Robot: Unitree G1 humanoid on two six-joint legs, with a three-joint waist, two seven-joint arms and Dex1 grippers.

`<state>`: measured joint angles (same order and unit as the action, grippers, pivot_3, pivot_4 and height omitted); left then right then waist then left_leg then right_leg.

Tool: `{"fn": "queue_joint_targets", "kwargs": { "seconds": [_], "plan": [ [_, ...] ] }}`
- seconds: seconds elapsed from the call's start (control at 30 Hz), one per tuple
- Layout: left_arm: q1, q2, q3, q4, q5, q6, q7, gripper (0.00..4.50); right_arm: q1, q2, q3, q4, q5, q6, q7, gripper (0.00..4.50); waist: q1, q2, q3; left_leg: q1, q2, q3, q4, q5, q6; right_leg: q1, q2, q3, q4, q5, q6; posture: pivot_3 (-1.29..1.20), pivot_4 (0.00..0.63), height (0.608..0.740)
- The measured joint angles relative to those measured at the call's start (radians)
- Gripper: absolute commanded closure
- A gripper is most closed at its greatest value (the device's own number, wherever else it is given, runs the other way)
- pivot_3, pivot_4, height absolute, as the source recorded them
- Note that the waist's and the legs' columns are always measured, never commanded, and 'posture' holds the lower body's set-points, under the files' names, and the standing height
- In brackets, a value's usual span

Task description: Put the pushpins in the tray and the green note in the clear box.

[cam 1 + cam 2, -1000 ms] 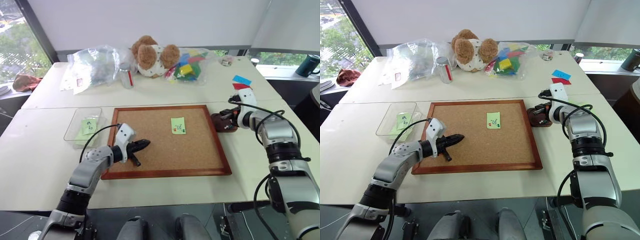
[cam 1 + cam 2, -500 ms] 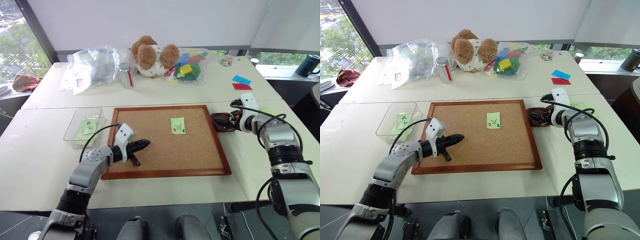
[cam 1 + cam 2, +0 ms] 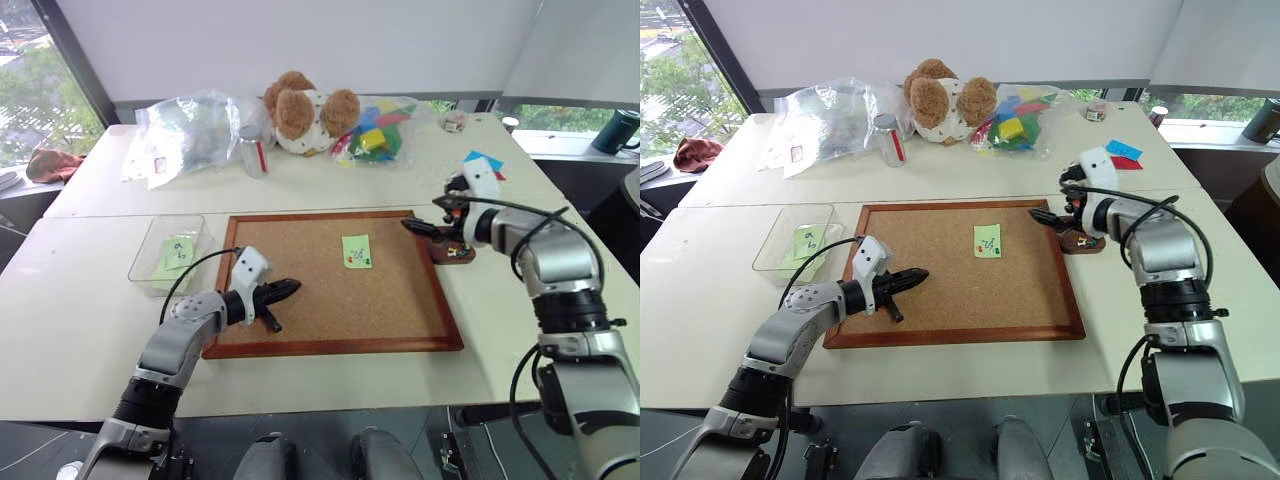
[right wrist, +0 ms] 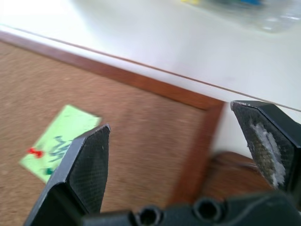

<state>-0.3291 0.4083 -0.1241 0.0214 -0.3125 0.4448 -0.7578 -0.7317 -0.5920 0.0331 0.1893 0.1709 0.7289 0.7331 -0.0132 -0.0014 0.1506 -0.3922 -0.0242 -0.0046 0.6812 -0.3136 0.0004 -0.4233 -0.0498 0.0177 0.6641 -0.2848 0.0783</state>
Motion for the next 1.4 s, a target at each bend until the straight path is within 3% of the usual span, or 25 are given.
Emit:
{"fn": "queue_joint_targets", "kwargs": {
  "seconds": [0.3,0.4,0.5,0.9,1.0,1.1,1.4],
  "plan": [
    [0.003,0.001,0.000,-0.003,0.000,0.000,0.002,4.50,0.103,0.063,0.091,-0.143,0.010,0.029,0.012,0.03,0.000,0.000,0.000,0.000,0.000,0.000,0.000,0.000,0.000,0.000,0.000,0.000,0.000,0.000,0.000,0.00,0.150,0.740],
    [0.003,0.001,0.000,-0.003,0.000,0.001,0.002,4.50,0.106,0.066,0.105,-0.144,0.008,0.027,0.008,0.90,0.000,0.000,0.000,0.000,0.000,0.000,0.000,0.000,0.000,0.000,0.000,0.000,0.000,0.000,0.000,0.00,0.150,0.740],
    [0.002,0.001,0.000,-0.003,0.000,0.001,0.002,4.50,0.111,0.072,0.116,-0.140,0.005,0.020,0.006,2.25,0.000,0.000,0.000,0.000,0.000,0.000,0.000,0.000,0.000,0.000,0.000,0.000,0.000,0.000,0.000,0.00,0.150,0.740],
    [0.005,0.001,0.001,-0.005,0.000,0.000,0.003,4.50,0.116,0.093,0.137,-0.121,-0.003,-0.004,0.000,2.25,0.000,0.000,0.000,0.000,0.000,0.000,0.000,0.000,0.000,0.000,0.000,0.000,0.000,0.000,0.000,0.00,0.150,0.740],
    [0.006,0.001,0.001,-0.006,0.000,0.000,0.004,4.50,0.116,0.094,0.146,-0.104,-0.006,-0.013,0.001,3.09,-0.001,0.000,0.000,0.000,0.000,0.000,0.000,0.000,0.000,0.000,0.000,0.000,0.000,0.000,0.000,0.00,0.150,0.740],
    [0.007,0.001,0.001,-0.008,0.000,0.000,0.004,4.50,0.116,0.094,0.148,-0.095,-0.009,-0.017,0.003,4.46,-0.001,0.000,0.000,0.000,0.000,0.000,0.000,0.000,0.000,0.000,0.000,0.000,0.000,0.000,0.000,0.00,0.150,0.740],
    [0.011,0.001,0.001,-0.014,0.000,0.001,0.012,4.50,0.115,0.091,0.147,-0.104,-0.007,-0.006,0.013,4.46,-0.001,0.000,0.000,0.000,0.000,0.000,0.000,0.000,0.000,0.000,0.000,0.000,0.000,0.000,0.000,0.00,0.150,0.740]
  ]
}}
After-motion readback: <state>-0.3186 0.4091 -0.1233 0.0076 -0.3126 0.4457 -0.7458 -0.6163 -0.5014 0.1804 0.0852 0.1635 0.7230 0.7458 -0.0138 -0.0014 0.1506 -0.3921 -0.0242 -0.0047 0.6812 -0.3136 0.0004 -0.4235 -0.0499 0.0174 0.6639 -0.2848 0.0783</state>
